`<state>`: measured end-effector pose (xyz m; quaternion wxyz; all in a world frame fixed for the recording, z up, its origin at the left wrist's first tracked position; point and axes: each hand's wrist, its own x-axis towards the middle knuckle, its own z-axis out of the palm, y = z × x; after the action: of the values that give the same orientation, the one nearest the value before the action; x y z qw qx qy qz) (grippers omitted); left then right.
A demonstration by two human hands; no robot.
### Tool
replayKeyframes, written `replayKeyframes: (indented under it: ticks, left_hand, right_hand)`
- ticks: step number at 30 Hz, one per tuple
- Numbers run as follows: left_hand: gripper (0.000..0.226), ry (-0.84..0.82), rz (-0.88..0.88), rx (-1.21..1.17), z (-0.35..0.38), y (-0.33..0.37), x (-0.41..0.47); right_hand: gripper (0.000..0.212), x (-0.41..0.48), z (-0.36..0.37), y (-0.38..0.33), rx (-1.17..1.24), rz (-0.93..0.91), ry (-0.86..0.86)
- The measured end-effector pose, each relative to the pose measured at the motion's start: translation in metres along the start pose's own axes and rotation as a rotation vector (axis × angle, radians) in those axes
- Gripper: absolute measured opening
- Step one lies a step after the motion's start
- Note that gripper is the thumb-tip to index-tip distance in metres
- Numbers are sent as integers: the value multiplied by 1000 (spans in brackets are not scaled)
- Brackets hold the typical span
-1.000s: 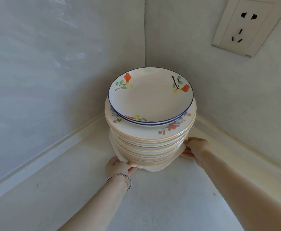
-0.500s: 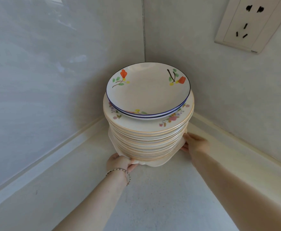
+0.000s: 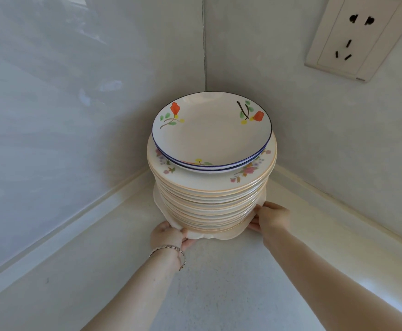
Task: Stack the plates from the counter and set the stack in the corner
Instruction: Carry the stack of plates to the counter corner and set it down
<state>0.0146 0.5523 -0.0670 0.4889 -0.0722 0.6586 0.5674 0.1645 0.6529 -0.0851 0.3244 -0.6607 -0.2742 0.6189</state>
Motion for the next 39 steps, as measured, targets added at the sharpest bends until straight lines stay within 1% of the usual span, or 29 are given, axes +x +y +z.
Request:
replayKeyframes:
  ticks: [4, 8, 11, 12, 13, 14, 16, 17, 18, 19, 20, 21, 22, 24, 25, 26, 27, 29, 31, 32, 33, 34, 35, 36, 37, 38, 39]
  left_hand:
    - [47, 38, 3, -50, 5, -4, 1]
    - [47, 77, -5, -38, 7, -6, 6]
    - [40, 85, -30, -43, 9, -1, 0]
    - [37, 81, -30, -6, 8, 1, -2]
    - [33, 77, -22, 92, 8, 4, -6]
    - [31, 91, -8, 166, 8, 10, -10]
    - [36, 209, 46, 229, 5, 28, -16]
    - [39, 242, 96, 247, 3, 40, -22]
    - [44, 223, 191, 245, 2, 54, -29]
    - [48, 176, 319, 219, 3, 68, -39]
    - [52, 126, 414, 133, 7, 80, -45]
    - [53, 56, 454, 59, 11, 92, -54]
    - [52, -8, 450, -4, 16, 101, -60]
    - [48, -97, 360, -57, 27, 113, -58]
    - [48, -110, 336, -29, 30, 115, -55]
    - [50, -132, 357, 20, 34, 115, -49]
    - [50, -118, 400, 76, 36, 114, -42]
    - [42, -69, 480, 126, 36, 109, -28]
    - [36, -68, 515, 153, 34, 108, -24]
    - [36, -82, 531, 184, 31, 108, -22]
    - [42, -90, 529, 244, 29, 110, -24]
    - [50, -96, 547, 302, 27, 113, -26]
    - [51, -87, 595, 364, 26, 119, -28]
    - [44, -65, 686, 428, 25, 126, -30]
    - [37, -22, 770, 496, 25, 135, -34]
    - [35, 26, 839, 566, 26, 144, -32]
    - [33, 61, 846, 663, 28, 154, -30]
  right_hand:
    - [31, 5, -4, -6, -36, -2, -32]
    - [31, 4, -4, -10, -47, -3, -30]
    - [32, -1, 0, -13, -74, 42, -19]
    - [32, -4, -1, -16, -115, 63, -14]
    - [31, -7, -3, -18, -193, 49, -10]
    - [33, -11, -7, -22, -285, 1, 12]
    - [35, -21, -17, -35, -385, -174, 102]
    - [35, -29, -22, -45, -378, -270, 131]
    - [38, -36, -26, -57, -309, -347, 131]
    - [41, -41, -29, -69, -195, -401, 90]
    - [46, -44, -28, -82, -90, -408, 27]
    - [52, -49, -24, -95, -28, -395, -48]
    - [56, -52, -18, -106, 2, -365, -114]
    - [58, -57, -2, -121, 46, -299, -247]
    - [58, -60, 6, -124, 42, -268, -298]
    - [58, -61, 13, -123, 21, -254, -306]
    - [59, -58, 18, -122, -2, -262, -275]
    - [58, -49, 20, -116, -46, -285, -194]
    - [59, -45, 18, -110, -73, -301, -186]
    - [63, -43, 17, -107, -91, -291, -196]
    - [69, -43, 17, -105, -126, -301, -195]
    - [71, -45, 14, -105, -196, -358, -176]
    - [67, -47, 11, -108, -291, -475, -122]
    - [60, -49, 9, -113, -394, -631, -29]
    - [53, -52, 6, -120, -491, -744, 56]
    - [48, -56, 4, -128, -579, -788, 88]
    - [42, -60, 5, -137, -677, -779, 75]
